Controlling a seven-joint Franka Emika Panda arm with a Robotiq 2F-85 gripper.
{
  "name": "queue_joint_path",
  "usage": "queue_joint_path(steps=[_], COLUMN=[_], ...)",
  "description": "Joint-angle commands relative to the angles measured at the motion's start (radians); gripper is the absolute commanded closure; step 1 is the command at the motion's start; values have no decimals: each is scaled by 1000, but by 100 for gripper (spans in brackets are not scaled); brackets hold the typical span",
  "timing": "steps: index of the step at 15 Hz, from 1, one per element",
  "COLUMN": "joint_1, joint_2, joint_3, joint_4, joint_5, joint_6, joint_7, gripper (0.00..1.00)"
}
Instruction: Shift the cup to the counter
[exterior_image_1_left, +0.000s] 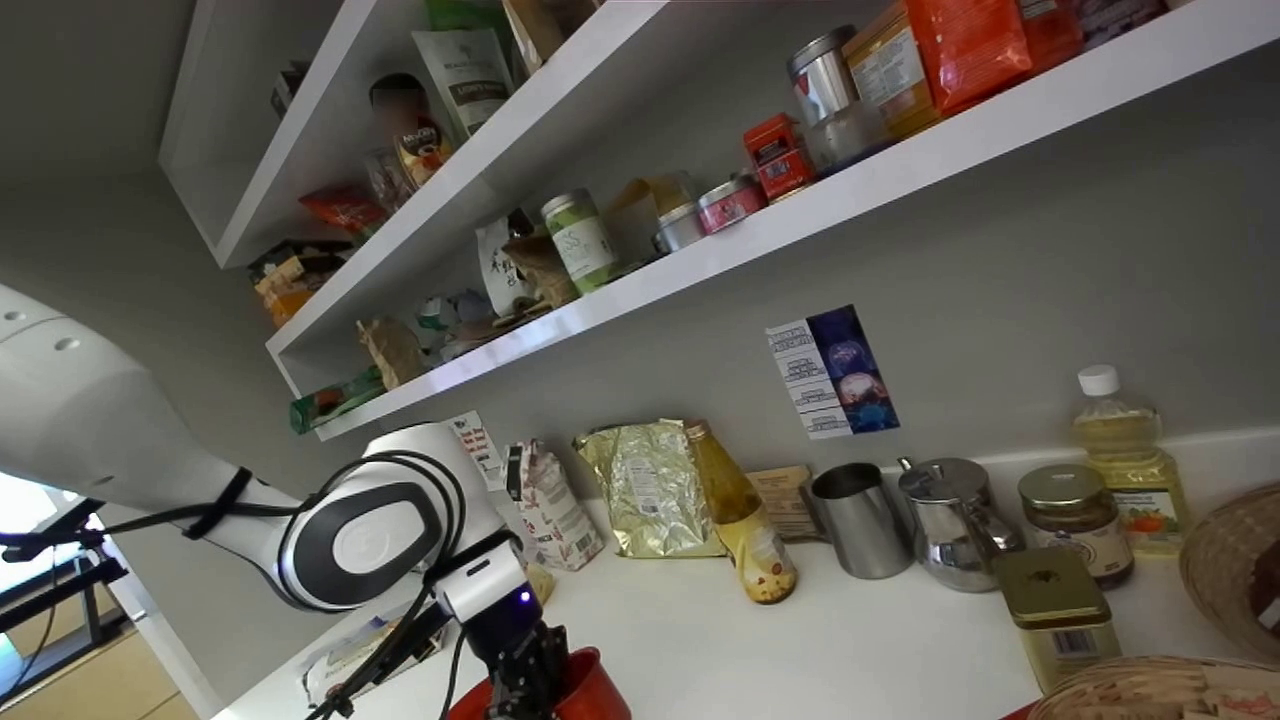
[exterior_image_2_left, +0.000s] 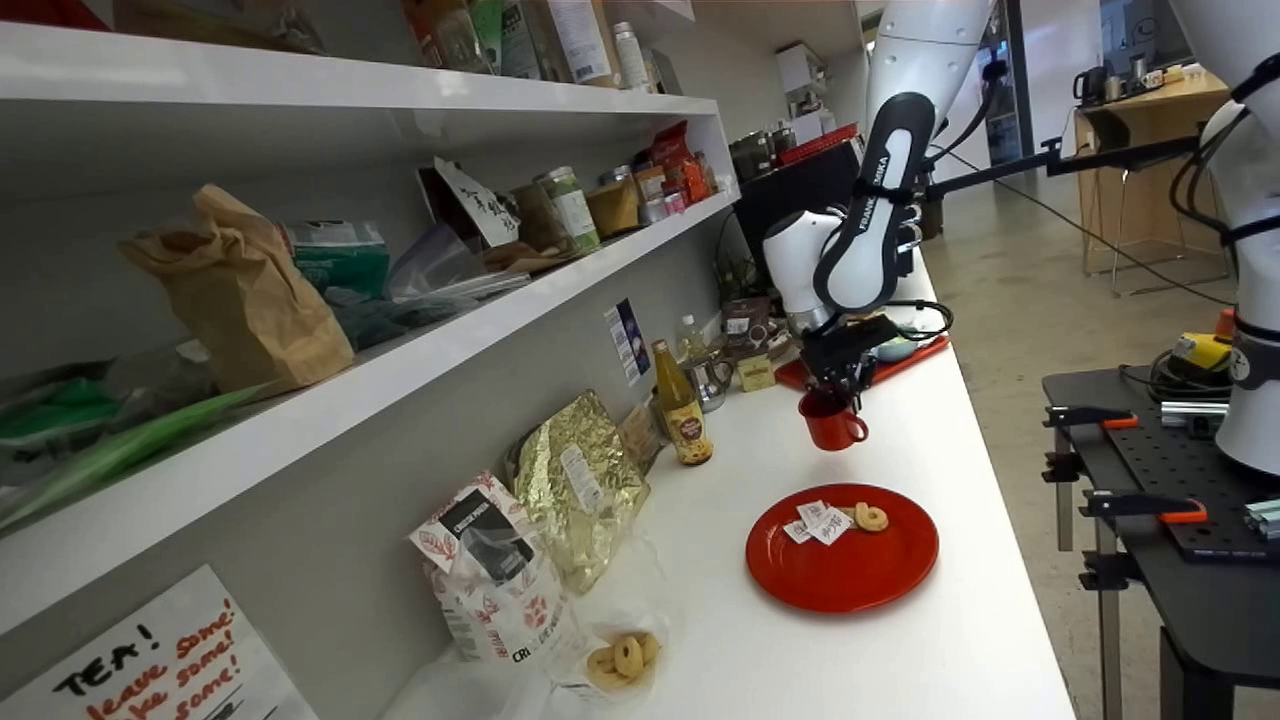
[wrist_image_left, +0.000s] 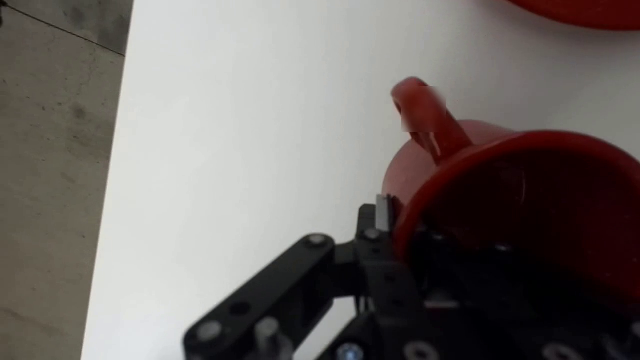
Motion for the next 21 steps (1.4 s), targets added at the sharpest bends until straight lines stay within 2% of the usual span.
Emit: queue_joint_path(steps=[1, 4, 7, 16, 21], joint_1=[-25, -28, -12, -15, -31], joint_2=[-4, 8, -31, -70, -58], joint_3=[9, 21, 29, 60, 85], joint_4=[-41, -57, -108, -163, -160], joint_5=[15, 28, 23, 35, 97], joint_6=[21, 19, 14, 10, 17], joint_7=[-23, -31, -16, -19, -47], gripper=[98, 98, 98, 98, 98])
